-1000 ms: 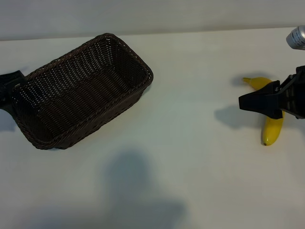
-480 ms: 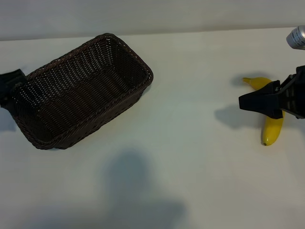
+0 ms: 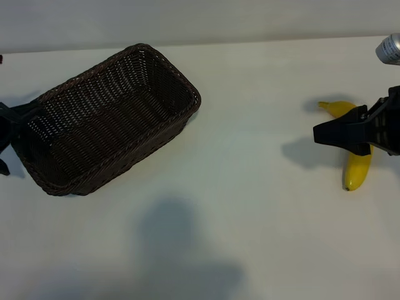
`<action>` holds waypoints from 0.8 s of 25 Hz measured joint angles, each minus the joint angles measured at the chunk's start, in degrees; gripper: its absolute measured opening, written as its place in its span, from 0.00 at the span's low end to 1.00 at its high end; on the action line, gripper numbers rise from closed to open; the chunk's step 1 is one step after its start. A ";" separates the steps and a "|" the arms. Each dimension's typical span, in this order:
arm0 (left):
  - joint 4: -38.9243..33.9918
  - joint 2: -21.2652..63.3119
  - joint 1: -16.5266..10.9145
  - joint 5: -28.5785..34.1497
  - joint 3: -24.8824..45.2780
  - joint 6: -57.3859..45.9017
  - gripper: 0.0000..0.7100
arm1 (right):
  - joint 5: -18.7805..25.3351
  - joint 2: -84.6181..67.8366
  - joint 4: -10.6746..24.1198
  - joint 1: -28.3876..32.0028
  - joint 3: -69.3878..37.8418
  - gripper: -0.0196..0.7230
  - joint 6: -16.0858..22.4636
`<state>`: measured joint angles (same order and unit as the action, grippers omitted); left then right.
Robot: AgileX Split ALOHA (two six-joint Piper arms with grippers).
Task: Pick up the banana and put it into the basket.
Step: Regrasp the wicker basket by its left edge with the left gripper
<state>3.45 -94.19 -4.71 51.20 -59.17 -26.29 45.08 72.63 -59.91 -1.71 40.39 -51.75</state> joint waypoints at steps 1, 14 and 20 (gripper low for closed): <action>0.05 -0.47 0.00 -0.58 0.00 -0.04 0.64 | 0.00 0.00 0.00 0.00 0.00 0.83 0.00; 1.28 -7.93 0.00 -5.75 -0.10 -0.27 0.64 | -0.06 0.00 0.00 0.00 0.00 0.83 0.00; 2.60 -9.02 0.00 -7.23 -0.10 -0.27 0.61 | -0.18 0.00 0.00 0.00 0.00 0.83 0.05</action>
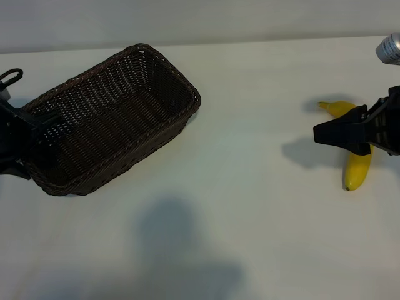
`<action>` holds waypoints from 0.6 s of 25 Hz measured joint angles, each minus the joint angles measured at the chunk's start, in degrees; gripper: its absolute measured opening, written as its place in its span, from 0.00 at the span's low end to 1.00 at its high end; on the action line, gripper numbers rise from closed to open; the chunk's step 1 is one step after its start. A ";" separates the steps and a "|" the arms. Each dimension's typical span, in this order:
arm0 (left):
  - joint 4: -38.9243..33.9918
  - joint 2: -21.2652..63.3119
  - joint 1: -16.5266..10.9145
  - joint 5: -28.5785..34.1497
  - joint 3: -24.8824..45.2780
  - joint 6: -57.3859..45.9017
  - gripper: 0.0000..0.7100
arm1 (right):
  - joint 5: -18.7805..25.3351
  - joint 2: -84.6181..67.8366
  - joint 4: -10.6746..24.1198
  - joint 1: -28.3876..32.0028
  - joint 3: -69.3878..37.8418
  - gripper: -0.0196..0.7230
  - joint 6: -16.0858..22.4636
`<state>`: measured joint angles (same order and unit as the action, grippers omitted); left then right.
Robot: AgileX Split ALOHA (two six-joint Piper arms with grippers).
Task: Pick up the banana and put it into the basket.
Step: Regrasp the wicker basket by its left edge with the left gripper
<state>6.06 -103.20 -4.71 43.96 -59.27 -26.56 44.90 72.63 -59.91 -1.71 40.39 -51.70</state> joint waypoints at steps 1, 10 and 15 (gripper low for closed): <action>0.00 0.00 0.00 -0.14 0.00 0.00 0.58 | 0.00 0.00 0.00 0.00 0.00 0.83 0.00; 0.85 0.05 -0.06 -0.83 0.00 -0.11 0.31 | -0.11 0.00 0.00 0.00 0.00 0.83 0.00; 1.26 1.17 -0.06 -0.92 0.00 0.26 0.31 | -0.11 0.00 0.00 0.00 0.00 0.83 0.00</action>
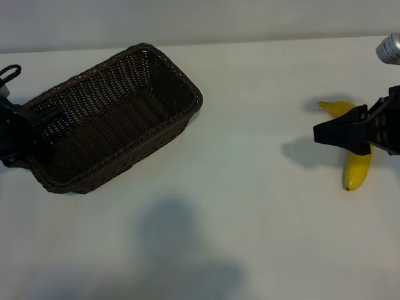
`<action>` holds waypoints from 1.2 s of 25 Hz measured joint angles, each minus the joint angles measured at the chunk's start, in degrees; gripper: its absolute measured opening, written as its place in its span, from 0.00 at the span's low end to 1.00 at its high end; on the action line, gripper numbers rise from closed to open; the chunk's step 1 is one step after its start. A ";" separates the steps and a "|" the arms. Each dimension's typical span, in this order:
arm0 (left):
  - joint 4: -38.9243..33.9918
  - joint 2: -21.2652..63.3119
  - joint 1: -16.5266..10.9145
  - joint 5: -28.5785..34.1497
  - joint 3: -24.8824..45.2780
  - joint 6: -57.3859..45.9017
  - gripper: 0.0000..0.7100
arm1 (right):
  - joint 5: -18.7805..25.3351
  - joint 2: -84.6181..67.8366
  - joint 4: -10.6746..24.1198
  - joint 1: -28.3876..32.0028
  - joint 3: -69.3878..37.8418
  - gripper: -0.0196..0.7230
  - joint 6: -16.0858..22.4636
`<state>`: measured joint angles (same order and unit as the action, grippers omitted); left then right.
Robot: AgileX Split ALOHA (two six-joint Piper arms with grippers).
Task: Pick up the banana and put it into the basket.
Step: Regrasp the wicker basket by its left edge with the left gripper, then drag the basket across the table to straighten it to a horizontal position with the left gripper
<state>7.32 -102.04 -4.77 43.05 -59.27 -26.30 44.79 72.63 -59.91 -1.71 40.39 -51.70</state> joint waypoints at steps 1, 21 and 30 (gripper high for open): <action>0.15 0.62 0.00 -0.12 0.00 0.30 0.28 | 0.00 0.00 0.00 0.00 0.00 0.83 0.00; 14.03 0.97 0.00 10.12 -12.82 28.58 0.22 | -0.04 0.00 0.00 0.00 0.00 0.83 0.02; 17.85 -3.28 1.53 15.47 -17.09 38.01 0.22 | -0.04 0.00 0.00 0.00 0.00 0.83 0.02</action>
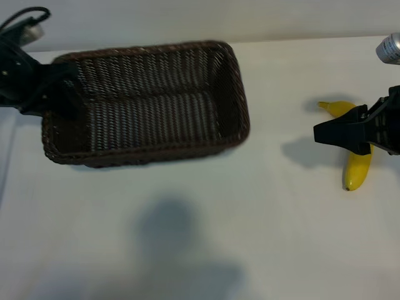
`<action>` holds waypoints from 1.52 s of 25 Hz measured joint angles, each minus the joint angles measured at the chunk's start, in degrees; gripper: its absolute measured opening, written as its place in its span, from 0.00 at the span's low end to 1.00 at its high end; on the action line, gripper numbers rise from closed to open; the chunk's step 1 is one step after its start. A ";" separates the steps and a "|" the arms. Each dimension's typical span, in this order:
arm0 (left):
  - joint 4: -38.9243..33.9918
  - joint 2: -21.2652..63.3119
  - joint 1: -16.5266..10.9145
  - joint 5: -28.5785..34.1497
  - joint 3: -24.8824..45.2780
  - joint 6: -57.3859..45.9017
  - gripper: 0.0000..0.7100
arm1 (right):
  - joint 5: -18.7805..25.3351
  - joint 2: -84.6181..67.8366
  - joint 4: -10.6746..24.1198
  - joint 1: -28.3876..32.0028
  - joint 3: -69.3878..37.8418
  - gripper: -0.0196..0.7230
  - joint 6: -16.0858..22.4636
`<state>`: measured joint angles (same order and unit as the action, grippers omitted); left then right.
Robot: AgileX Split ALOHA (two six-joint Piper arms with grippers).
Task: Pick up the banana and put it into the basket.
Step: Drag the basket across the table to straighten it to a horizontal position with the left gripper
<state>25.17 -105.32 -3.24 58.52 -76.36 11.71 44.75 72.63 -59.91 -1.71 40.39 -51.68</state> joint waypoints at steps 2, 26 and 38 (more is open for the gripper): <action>0.16 -1.03 1.66 0.25 -0.06 0.83 0.22 | 0.00 0.00 0.00 0.00 0.00 0.83 0.00; 1.73 -10.46 13.89 -6.49 -1.27 -2.95 0.22 | 0.23 0.00 0.00 0.00 0.00 0.83 0.00; 2.12 -10.46 14.15 -6.49 -1.27 -1.98 0.32 | 0.23 0.00 0.00 0.00 0.00 0.83 0.00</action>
<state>27.29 -115.78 10.91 52.02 -77.64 9.73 44.97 72.63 -59.91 -1.71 40.39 -51.68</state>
